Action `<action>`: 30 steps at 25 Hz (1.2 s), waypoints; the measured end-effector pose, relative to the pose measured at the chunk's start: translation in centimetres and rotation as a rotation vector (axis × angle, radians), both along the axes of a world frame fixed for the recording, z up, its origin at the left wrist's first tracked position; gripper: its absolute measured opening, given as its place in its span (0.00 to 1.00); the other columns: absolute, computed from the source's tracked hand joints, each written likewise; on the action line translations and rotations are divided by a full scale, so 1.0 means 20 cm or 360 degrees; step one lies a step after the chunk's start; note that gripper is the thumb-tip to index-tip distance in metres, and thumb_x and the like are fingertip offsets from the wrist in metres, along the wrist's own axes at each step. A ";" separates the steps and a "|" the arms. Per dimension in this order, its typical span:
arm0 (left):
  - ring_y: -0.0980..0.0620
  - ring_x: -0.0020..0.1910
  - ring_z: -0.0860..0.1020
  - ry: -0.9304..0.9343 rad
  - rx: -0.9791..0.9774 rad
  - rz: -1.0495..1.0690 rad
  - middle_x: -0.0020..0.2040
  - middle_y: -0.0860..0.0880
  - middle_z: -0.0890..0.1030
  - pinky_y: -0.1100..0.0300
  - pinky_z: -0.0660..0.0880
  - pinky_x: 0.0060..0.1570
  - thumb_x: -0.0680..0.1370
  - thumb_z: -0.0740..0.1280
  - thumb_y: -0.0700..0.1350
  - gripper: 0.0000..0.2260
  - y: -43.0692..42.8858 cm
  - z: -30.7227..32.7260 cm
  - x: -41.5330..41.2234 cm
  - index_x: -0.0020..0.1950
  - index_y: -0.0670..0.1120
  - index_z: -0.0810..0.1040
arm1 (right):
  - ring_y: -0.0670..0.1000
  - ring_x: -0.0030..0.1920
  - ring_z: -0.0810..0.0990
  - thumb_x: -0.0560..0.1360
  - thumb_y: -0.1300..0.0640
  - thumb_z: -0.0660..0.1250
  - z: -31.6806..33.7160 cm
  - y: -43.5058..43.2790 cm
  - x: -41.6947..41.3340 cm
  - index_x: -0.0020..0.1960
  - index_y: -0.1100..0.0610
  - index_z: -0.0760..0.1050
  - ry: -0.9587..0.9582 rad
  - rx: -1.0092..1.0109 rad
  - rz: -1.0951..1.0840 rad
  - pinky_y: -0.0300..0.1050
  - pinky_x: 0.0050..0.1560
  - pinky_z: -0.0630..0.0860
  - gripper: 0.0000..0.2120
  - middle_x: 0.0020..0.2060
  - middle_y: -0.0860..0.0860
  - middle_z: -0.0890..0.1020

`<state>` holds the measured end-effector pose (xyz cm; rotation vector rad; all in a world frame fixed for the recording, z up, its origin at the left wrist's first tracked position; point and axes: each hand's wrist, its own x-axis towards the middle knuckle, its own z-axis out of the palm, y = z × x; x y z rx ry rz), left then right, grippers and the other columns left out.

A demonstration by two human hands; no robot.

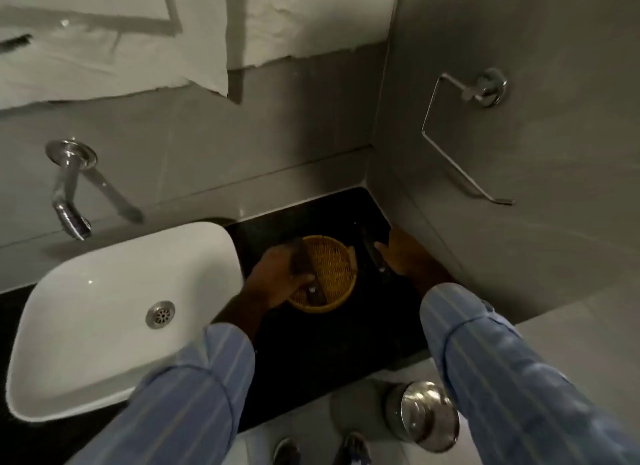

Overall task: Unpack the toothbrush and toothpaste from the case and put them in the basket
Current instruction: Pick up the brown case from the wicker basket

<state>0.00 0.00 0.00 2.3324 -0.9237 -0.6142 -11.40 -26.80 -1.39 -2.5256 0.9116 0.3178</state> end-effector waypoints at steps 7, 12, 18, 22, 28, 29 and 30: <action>0.45 0.77 0.61 -0.0026 0.0289 0.0355 0.78 0.43 0.63 0.50 0.60 0.75 0.77 0.68 0.59 0.37 0.25 -0.49 -0.35 0.79 0.44 0.60 | 0.63 0.60 0.78 0.78 0.45 0.64 -0.32 0.01 -0.04 0.66 0.65 0.71 0.0241 0.0129 -0.0114 0.55 0.58 0.77 0.27 0.62 0.63 0.78; 0.43 0.80 0.52 0.0013 0.0685 0.0150 0.82 0.44 0.53 0.48 0.55 0.77 0.76 0.64 0.65 0.40 0.29 -0.67 -0.45 0.81 0.45 0.55 | 0.64 0.62 0.77 0.78 0.53 0.66 -0.45 0.02 0.01 0.63 0.64 0.77 0.0305 -0.0018 -0.0187 0.57 0.61 0.77 0.19 0.64 0.63 0.75; 0.42 0.80 0.52 -0.0169 0.0738 0.0078 0.82 0.42 0.50 0.43 0.56 0.77 0.76 0.64 0.63 0.39 0.29 -0.72 -0.52 0.80 0.45 0.56 | 0.64 0.58 0.80 0.75 0.57 0.69 -0.48 0.02 0.02 0.58 0.65 0.79 0.0199 -0.0017 -0.0403 0.55 0.53 0.79 0.15 0.56 0.63 0.81; 0.42 0.80 0.55 -0.0309 0.0536 0.0011 0.82 0.42 0.53 0.47 0.58 0.77 0.77 0.65 0.61 0.37 0.28 -0.63 -0.49 0.80 0.44 0.57 | 0.65 0.54 0.81 0.75 0.58 0.68 -0.36 -0.01 0.00 0.53 0.67 0.79 0.0153 -0.0011 -0.0387 0.54 0.51 0.79 0.12 0.53 0.64 0.82; 0.41 0.78 0.59 -0.0448 0.0177 -0.0121 0.79 0.41 0.60 0.47 0.63 0.75 0.77 0.67 0.58 0.35 0.14 -0.30 -0.35 0.79 0.42 0.61 | 0.63 0.53 0.81 0.75 0.56 0.69 -0.05 0.06 -0.02 0.56 0.65 0.78 -0.0039 -0.0044 -0.0323 0.50 0.45 0.74 0.14 0.53 0.62 0.81; 0.40 0.79 0.58 -0.0444 0.0132 -0.0129 0.79 0.41 0.60 0.46 0.62 0.76 0.77 0.67 0.57 0.35 0.11 -0.23 -0.31 0.78 0.41 0.61 | 0.63 0.54 0.81 0.74 0.56 0.70 0.02 0.07 -0.03 0.57 0.65 0.78 -0.0072 -0.0040 -0.0322 0.50 0.46 0.75 0.16 0.54 0.63 0.81; 0.39 0.79 0.56 -0.0428 0.0093 -0.0122 0.80 0.41 0.60 0.46 0.60 0.77 0.77 0.67 0.57 0.35 0.07 -0.15 -0.27 0.78 0.41 0.61 | 0.64 0.55 0.81 0.74 0.55 0.70 0.08 0.08 -0.04 0.58 0.65 0.78 -0.0114 -0.0024 -0.0327 0.50 0.48 0.77 0.17 0.55 0.63 0.81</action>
